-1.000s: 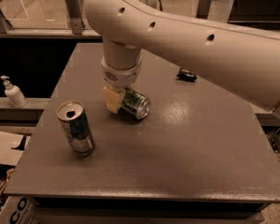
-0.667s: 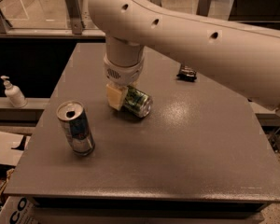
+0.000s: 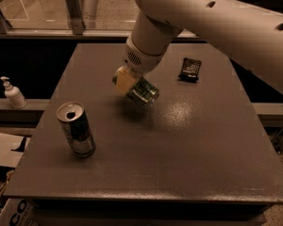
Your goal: Place green can upright
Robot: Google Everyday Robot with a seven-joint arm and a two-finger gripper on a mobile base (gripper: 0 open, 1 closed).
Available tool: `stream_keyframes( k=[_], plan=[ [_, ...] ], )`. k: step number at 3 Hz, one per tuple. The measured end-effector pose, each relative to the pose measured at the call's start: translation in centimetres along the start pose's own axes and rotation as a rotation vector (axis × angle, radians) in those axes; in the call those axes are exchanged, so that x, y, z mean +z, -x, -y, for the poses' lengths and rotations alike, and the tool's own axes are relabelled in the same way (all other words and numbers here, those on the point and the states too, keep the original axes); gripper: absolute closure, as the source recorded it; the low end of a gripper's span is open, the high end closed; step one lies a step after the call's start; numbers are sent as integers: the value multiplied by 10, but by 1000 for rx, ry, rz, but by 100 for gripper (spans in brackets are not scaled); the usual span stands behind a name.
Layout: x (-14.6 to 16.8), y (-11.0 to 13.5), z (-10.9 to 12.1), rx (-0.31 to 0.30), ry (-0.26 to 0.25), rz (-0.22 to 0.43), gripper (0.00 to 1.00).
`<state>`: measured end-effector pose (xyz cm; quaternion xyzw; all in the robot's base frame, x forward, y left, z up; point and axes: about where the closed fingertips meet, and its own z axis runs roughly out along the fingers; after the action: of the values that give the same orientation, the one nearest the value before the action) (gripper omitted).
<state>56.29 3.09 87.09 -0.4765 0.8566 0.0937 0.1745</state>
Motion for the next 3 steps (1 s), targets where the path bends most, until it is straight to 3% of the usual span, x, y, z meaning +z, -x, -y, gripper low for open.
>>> stream_keyframes(
  k=[3],
  plan=[
    [-33, 23, -3, 0, 221, 623, 100]
  ],
)
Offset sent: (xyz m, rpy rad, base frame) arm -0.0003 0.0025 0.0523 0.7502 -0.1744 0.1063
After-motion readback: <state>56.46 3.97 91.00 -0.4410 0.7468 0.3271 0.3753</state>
